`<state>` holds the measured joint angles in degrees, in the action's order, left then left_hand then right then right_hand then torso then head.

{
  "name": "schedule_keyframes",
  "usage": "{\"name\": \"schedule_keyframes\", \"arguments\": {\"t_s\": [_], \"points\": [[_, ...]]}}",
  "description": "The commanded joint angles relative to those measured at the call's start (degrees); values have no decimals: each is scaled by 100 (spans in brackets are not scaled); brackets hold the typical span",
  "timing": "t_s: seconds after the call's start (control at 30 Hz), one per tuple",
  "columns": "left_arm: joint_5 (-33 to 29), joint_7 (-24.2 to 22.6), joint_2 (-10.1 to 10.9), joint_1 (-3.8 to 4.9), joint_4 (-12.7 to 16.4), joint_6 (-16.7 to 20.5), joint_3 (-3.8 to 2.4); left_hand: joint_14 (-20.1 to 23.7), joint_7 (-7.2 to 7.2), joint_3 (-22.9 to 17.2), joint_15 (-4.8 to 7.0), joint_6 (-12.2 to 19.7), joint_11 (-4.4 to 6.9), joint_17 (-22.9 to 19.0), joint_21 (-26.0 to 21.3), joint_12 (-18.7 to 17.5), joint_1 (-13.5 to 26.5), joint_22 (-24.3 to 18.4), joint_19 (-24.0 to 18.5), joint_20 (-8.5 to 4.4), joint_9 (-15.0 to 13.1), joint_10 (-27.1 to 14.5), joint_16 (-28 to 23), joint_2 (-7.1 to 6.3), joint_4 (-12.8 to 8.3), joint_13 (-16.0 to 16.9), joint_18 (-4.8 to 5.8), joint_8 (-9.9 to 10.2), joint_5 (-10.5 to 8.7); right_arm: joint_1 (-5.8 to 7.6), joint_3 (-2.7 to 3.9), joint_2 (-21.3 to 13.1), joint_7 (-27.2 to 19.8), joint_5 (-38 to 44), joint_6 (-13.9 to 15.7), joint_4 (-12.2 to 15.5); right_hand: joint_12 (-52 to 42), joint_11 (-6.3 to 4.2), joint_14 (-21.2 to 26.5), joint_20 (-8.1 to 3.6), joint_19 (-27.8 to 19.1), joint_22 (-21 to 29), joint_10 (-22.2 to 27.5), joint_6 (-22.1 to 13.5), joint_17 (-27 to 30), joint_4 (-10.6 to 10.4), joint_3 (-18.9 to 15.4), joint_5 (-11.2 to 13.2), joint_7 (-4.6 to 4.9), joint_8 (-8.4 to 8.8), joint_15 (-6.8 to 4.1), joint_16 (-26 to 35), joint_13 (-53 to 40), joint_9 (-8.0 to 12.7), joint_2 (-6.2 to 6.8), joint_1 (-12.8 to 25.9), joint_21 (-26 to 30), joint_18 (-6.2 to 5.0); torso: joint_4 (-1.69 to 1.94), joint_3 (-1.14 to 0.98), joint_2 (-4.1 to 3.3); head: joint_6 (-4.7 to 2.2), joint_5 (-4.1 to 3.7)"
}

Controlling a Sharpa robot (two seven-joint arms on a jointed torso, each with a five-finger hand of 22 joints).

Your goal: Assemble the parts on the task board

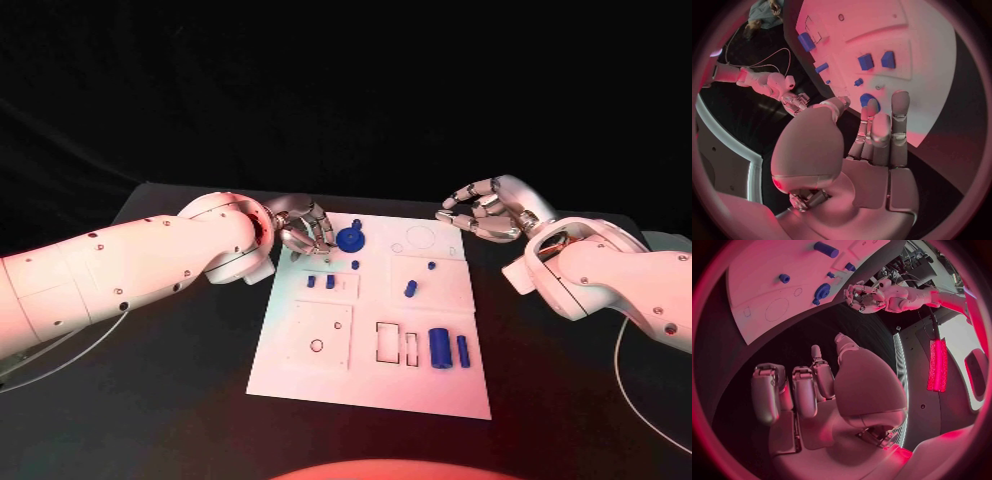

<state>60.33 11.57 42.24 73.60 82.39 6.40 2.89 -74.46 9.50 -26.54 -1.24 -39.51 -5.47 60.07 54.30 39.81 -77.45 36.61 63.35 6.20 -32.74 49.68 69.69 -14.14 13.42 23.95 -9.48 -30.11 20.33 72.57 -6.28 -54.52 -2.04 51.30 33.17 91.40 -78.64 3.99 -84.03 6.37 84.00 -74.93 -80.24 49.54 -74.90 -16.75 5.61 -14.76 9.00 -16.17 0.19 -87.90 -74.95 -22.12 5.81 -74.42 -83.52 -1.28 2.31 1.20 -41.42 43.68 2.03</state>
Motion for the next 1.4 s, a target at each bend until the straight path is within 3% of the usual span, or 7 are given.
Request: {"name": "schedule_keyframes", "arguments": {"t_s": [0.03, 0.27, 0.5, 0.93, 1.4], "points": [[777, -1090, -74, -60, 9, 689, 23, 207, 10, -135, -16, -40, -27, -319, -183, -206, -218, -194, -117, 24, 149, -79, -218, -25, -97, -195, -106, 76, -33, -5, 0, 9, -36, 20, -39, 0, 23, -3, -428, -55, 228, -1045, 48, -25, -726, 22, -21, -39, -30, -33, -40, 35, -273, -1, 8, 45, 8, -46, 8, 4, 2, -14, -23], [1952, -1378, -291, -210, -186, 668, 68, 208, -6, -218, -8, -141, -8, -360, -150, -378, -404, -144, -94, 17, 413, -118, -144, -114, -269, -418, -102, 245, -67, -11, 0, 27, -36, 20, -62, 2, 38, -4, -428, -55, 228, -1045, 60, -27, -727, 28, -14, -50, -31, -35, -40, 36, -259, -1, 2, 35, 9, -46, -5, 5, 1, -50, -23], [2708, -1227, -539, -344, -437, 422, 81, 138, -3, -148, -44, -195, -46, -265, 141, -580, -318, 232, 55, 47, 640, -209, 72, -202, -262, -633, -37, 431, -92, -19, 0, 35, -35, 20, -64, 3, 48, -4, -428, -55, 227, -1044, 69, -29, -726, 32, -8, -60, -31, -37, -41, 36, -248, -1, -2, 27, 11, -47, -9, 5, -8, -72, -37], [3019, -975, -758, -382, -630, 80, 84, -67, -73, -87, -25, -392, -17, -35, 771, -667, -329, 1024, 441, 43, 803, -145, 417, -158, -271, -798, 87, 511, -113, -23, 0, 47, -35, 20, -63, 9, 48, -4, -428, -55, 227, -1044, 69, -29, -726, 32, -8, -60, -31, -37, -41, 36, -248, -1, -2, 27, 11, -47, -4, 0, -10, -50, -35], [3048, -827, -900, -384, -773, -214, 84, -188, -142, -219, 33, -694, 52, 22, 1134, -722, -449, 1461, 605, 10, 933, 91, 603, -18, -329, -946, 149, 550, -118, -24, 0, 65, -39, 20, -68, 7, 58, -4, -427, -56, 224, -1040, 77, -32, -725, 33, -4, -68, -31, -39, -41, 37, -239, 0, -5, 22, 17, -48, -5, 1, -1, -17, -24]]}}
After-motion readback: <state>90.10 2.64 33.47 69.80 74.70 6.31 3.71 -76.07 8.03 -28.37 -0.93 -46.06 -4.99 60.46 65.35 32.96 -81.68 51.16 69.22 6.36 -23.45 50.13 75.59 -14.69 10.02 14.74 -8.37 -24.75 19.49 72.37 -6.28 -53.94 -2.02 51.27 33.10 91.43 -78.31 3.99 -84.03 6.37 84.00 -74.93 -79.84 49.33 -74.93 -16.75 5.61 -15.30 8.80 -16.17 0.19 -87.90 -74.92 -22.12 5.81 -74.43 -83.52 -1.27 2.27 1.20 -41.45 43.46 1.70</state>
